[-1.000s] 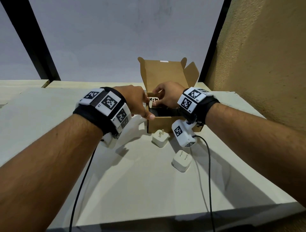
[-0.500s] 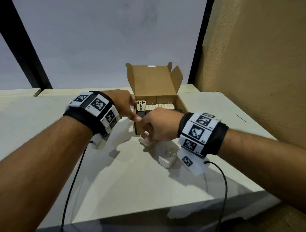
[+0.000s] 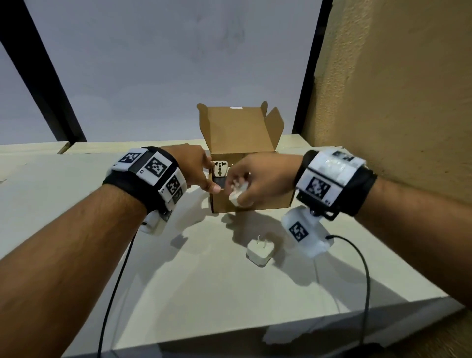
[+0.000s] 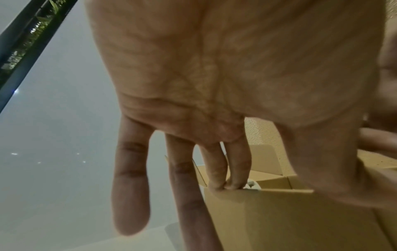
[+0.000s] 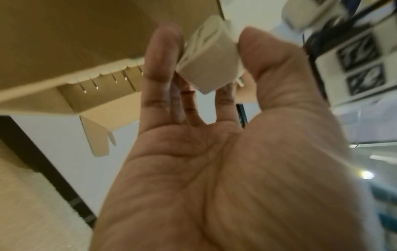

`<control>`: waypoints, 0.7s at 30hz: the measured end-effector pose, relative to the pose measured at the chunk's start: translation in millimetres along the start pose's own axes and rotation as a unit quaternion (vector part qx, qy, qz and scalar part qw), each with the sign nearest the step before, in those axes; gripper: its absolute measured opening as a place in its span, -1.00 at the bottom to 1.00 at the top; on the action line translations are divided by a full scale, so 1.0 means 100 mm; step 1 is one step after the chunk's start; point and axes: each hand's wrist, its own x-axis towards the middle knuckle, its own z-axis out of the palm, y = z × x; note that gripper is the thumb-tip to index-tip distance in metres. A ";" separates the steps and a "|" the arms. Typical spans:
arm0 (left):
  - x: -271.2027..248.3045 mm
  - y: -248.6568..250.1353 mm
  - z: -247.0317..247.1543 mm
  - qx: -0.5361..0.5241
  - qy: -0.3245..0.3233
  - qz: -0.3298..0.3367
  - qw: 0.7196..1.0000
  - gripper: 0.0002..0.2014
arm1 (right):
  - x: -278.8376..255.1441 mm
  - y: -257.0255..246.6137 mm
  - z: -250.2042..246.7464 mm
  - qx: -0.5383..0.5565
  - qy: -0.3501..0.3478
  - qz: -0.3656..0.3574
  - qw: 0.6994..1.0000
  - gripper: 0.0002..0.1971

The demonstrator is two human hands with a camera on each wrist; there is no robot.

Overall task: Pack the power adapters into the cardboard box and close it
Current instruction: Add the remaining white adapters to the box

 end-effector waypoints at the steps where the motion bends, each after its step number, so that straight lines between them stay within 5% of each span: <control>1: 0.00 0.00 0.00 0.002 0.001 -0.002 1.000 -0.23 | 0.02 0.04 -0.07 0.026 0.028 0.011 0.999 -0.58; 4: 0.01 -0.01 0.00 -0.002 0.003 -0.007 1.000 -0.19 | 0.16 0.20 -0.18 0.069 0.136 0.071 0.986 -0.46; 7: 0.03 -0.03 0.01 -0.008 -0.001 -0.004 1.000 -0.17 | 0.34 0.31 -0.17 0.062 0.193 0.097 0.974 -0.70; 21: -0.02 -0.04 0.00 -0.017 0.002 0.001 1.000 -0.17 | 0.79 0.33 0.00 0.015 0.158 0.120 0.980 -0.55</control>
